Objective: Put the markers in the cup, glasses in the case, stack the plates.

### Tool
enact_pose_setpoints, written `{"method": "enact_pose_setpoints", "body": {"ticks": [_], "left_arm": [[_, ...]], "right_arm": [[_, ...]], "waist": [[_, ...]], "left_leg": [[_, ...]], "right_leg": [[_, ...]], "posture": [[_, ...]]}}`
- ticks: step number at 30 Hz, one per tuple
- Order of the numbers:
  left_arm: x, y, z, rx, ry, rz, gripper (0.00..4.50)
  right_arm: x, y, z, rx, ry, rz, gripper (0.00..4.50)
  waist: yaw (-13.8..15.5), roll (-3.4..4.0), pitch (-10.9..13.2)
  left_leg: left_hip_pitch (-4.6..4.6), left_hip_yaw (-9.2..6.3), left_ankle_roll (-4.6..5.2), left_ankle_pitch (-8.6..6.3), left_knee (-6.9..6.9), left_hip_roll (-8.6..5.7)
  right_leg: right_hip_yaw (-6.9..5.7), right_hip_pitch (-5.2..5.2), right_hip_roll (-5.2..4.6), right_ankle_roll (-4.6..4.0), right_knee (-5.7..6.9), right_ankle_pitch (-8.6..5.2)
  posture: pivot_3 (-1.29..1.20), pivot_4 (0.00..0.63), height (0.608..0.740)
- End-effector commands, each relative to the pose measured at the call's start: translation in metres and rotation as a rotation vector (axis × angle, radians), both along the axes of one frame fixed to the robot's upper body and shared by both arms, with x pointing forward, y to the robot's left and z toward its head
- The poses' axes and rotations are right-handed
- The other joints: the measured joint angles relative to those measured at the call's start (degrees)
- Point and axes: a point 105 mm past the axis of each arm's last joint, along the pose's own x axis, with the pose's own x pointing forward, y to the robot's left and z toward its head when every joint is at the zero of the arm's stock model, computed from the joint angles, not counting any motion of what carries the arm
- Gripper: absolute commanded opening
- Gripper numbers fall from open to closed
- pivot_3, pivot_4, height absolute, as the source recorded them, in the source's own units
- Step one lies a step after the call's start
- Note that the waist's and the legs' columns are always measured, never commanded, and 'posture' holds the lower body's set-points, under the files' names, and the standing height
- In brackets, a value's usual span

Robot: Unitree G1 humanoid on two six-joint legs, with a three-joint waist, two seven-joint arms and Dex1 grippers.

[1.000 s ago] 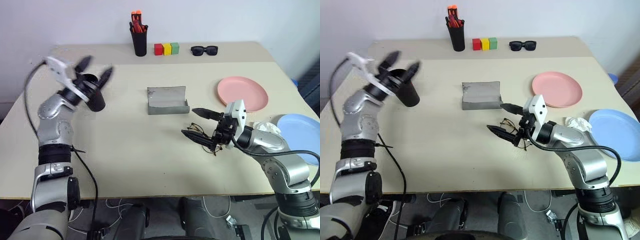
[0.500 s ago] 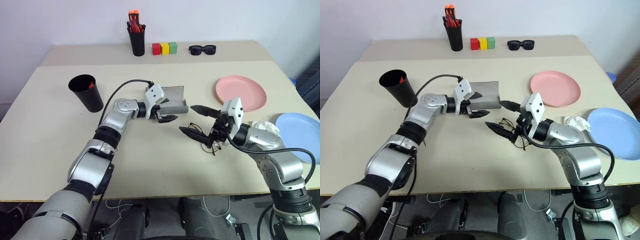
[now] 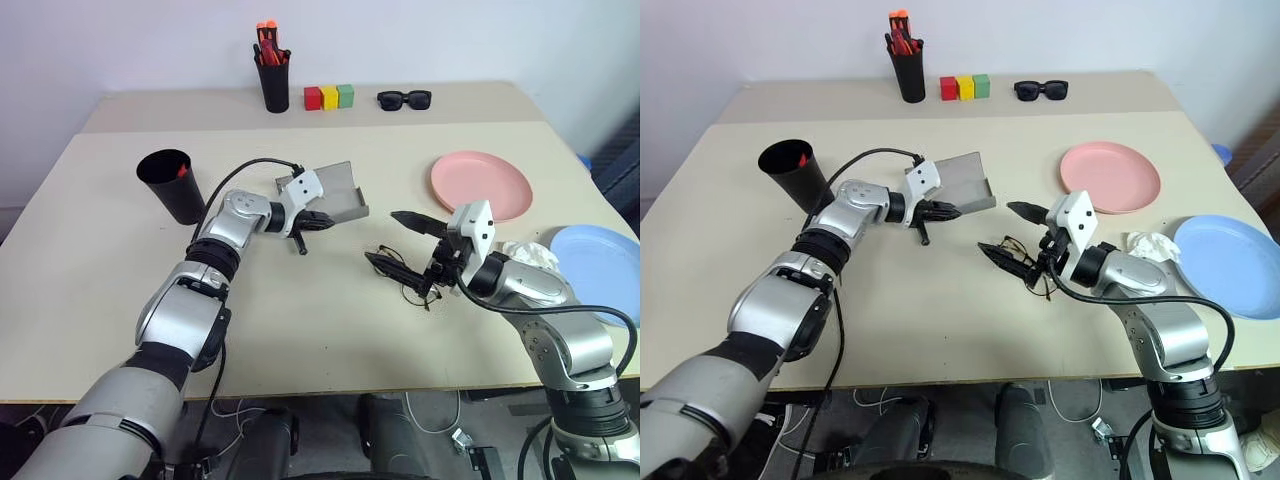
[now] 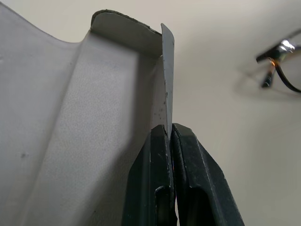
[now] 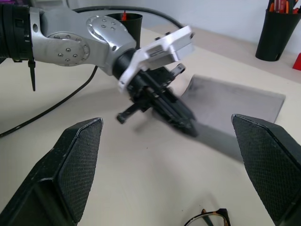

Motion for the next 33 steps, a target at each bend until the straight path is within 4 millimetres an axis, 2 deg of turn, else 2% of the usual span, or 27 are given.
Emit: {"method": "enact_pose_setpoints", "body": {"ticks": [1,3,8,14,20,23,25,28,30,32,33], "left_arm": [[-0.018,0.017,0.024,-0.036,0.011,-0.169,0.03],[-0.036,0.027,0.021,0.002,0.03,-0.277,0.03],[-0.061,0.033,0.02,-0.025,0.059,-0.372,0.03],[-0.055,0.042,0.001,0.06,0.037,-0.297,0.03],[-0.042,0.023,-0.008,0.081,-0.074,-0.267,0.03],[-0.043,0.016,-0.012,0.068,-0.007,-0.277,0.03],[-0.043,0.015,-0.012,0.073,0.015,-0.283,0.64],[-0.033,0.015,-0.002,0.053,-0.053,-0.232,1.92],[-0.029,0.015,0.019,-0.045,-0.049,-0.202,2.99],[-0.032,0.018,0.039,-0.121,-0.033,-0.217,3.99],[-0.033,0.021,0.046,-0.131,-0.046,-0.211,3.99]], "right_arm": [[0.0,0.002,0.01,0.015,-0.049,0.009,4.5],[0.0,0.001,0.01,0.017,-0.047,0.008,4.5],[0.002,0.0,0.012,0.015,-0.049,0.009,4.5],[0.001,0.001,0.011,0.016,-0.045,0.01,4.5],[0.003,0.0,0.012,0.022,-0.045,0.004,4.5],[0.005,-0.002,0.012,0.019,-0.042,-0.014,4.5],[0.006,-0.003,0.012,0.016,-0.04,-0.022,4.5],[0.006,-0.006,0.011,0.005,-0.032,-0.042,4.5],[0.009,-0.011,0.006,-0.021,-0.011,-0.075,4.5],[0.016,-0.02,-0.001,-0.051,0.029,-0.143,4.5],[0.017,-0.023,-0.003,-0.066,0.039,-0.16,4.5]], "waist": [[-0.2,0.0,0.0],[-0.4,0.03,0.0],[0.3,0.03,0.0],[0.1,0.03,0.0],[0.3,0.03,0.0],[0.6,0.03,0.0],[0.7,0.03,0.0],[0.3,0.03,0.0],[0.3,0.02,0.0],[0.1,0.02,0.0],[0.1,0.03,0.0]], "left_leg": [[0.01,0.0,0.0,0.0,0.0,0.0],[0.02,0.0,0.0,0.0,-0.03,0.02],[-0.03,-0.02,0.0,0.0,0.02,0.02],[-0.02,-0.04,0.0,0.0,0.08,0.01],[-0.02,-0.04,0.0,0.0,0.08,0.01],[0.03,-0.03,-0.01,0.0,0.1,-0.01],[0.03,-0.03,0.0,0.0,0.1,-0.02],[0.03,-0.03,0.0,0.0,0.1,-0.02],[0.04,-0.04,0.0,0.0,0.1,-0.01],[0.02,-0.04,0.0,0.0,0.1,-0.01],[0.02,-0.04,0.0,0.0,0.1,-0.01]], "right_leg": [[0.0,0.0,0.0,0.0,0.0,0.0],[0.0,-0.03,0.01,0.0,0.02,0.0],[0.01,-0.03,-0.01,-0.01,0.04,0.0],[0.0,-0.03,-0.01,-0.02,0.07,0.0],[0.0,-0.02,-0.01,-0.02,0.07,0.0],[0.0,0.06,-0.02,-0.02,0.06,0.0],[0.0,0.07,-0.02,-0.02,0.07,0.0],[0.0,0.07,-0.02,-0.01,0.06,0.0],[0.0,0.06,-0.02,-0.01,0.07,0.0],[0.0,0.05,-0.02,-0.01,0.08,0.0],[0.0,0.04,-0.02,-0.01,0.08,0.0]], "posture": [[0.0,0.15,0.74],[0.0,0.15,0.74],[0.0,0.15,0.74],[0.0,0.15,0.74],[0.0,0.15,0.74],[0.0,0.15,0.74],[0.0,0.15,0.74],[0.0,0.15,0.74],[0.0,0.15,0.74],[0.0,0.15,0.74],[0.0,0.15,0.74]]}}
